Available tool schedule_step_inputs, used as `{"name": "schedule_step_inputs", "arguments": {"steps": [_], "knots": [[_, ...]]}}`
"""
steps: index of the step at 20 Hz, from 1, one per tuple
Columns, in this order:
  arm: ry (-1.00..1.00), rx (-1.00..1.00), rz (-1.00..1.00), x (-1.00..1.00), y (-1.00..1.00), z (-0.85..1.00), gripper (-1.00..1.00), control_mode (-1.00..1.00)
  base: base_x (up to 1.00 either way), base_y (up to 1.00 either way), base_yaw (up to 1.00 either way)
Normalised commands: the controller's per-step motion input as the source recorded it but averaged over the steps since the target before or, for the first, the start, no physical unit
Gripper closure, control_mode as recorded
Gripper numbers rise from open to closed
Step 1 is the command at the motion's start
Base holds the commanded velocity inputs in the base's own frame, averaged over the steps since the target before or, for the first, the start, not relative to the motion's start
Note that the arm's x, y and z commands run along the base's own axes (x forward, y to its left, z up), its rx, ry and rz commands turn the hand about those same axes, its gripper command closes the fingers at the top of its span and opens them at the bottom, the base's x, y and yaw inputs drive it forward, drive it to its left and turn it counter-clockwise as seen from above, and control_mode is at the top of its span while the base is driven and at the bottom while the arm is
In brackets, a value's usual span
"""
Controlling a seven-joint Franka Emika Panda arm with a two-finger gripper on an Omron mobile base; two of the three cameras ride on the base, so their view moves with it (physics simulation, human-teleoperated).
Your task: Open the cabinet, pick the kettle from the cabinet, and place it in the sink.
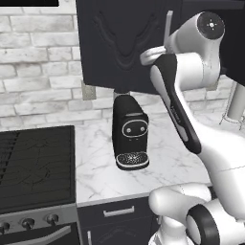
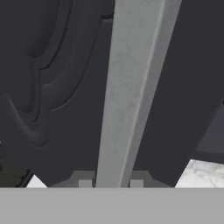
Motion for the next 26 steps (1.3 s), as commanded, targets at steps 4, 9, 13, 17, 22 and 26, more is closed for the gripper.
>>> {"name": "schedule_step_inputs", "arguments": {"steps": [4,9,13,17,22,26], "knots": [[0.00,0.00,-0.01,-0.56,0.18,0.08,1.00,-1.00,0.00,0.00,0.00],[0.00,0.00,0.00,-0.56,0.17,0.08,1.00,-1.00,0.00,0.00,0.00],[-0.02,0.00,0.00,-0.56,0.21,0.08,1.00,-1.00,0.00,0.00,0.00],[0.00,0.00,0.00,-0.51,0.20,0.06,1.00,-1.00,0.00,0.00,0.00],[0.00,0.00,0.00,-0.44,0.22,0.02,1.00,-1.00,0.00,0.00,0.00],[0.00,0.00,0.00,-0.28,0.03,0.00,1.00,-1.00,0.00,0.00,0.00]]}}
